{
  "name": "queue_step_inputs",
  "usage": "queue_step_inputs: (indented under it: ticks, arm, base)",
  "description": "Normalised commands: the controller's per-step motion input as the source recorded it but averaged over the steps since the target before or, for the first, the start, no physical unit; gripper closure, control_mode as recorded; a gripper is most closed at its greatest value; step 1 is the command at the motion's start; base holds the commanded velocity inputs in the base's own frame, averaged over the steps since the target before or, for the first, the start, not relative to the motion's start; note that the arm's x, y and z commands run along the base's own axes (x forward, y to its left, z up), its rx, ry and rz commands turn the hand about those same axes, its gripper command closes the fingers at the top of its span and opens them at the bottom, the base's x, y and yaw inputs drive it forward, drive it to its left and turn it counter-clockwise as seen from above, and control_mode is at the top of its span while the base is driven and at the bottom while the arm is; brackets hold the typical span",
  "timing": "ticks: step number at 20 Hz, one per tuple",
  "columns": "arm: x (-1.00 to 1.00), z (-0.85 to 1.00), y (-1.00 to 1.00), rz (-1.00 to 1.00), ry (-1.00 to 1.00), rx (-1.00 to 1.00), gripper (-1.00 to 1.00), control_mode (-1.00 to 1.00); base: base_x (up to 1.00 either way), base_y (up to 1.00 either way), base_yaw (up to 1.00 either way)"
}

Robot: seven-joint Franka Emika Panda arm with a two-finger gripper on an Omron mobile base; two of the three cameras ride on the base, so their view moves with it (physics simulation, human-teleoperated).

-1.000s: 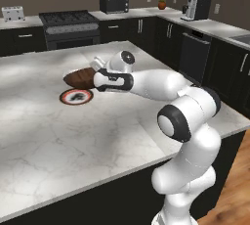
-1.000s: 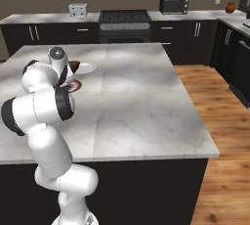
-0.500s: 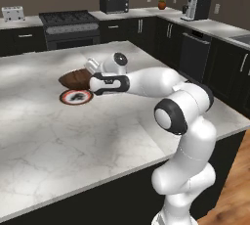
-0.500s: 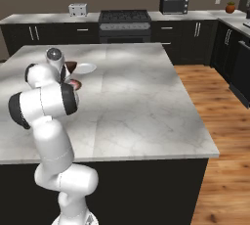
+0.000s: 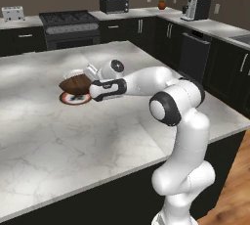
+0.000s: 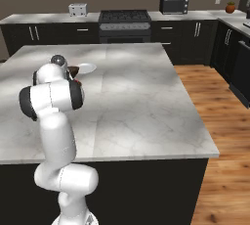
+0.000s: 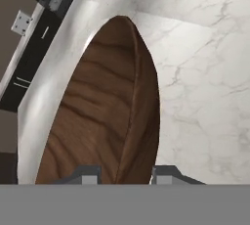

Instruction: Move the bowls from the cabinet to the plates on the dining table.

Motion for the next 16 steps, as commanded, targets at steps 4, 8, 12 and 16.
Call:
queue_step_inputs:
  ticks: [4, 8, 12, 16]
  arm:
    - [0.33, -0.09, 0.15, 0.00, 0.00, 0.00, 1.00, -1.00]
    - [0.30, -0.01, 0.18, 0.00, 0.00, 0.00, 1.00, -1.00]
    - [0.16, -0.06, 0.18, 0.00, 0.00, 0.00, 1.00, -1.00]
    - [0.11, -0.17, 0.09, 0.00, 0.00, 0.00, 1.00, -1.00]
  base:
    - [0.00, 0.00, 0.00]
    - [0.00, 0.00, 0.00]
    - [0.00, 0.00, 0.00]
    - [0.00, 0.00, 0.00]
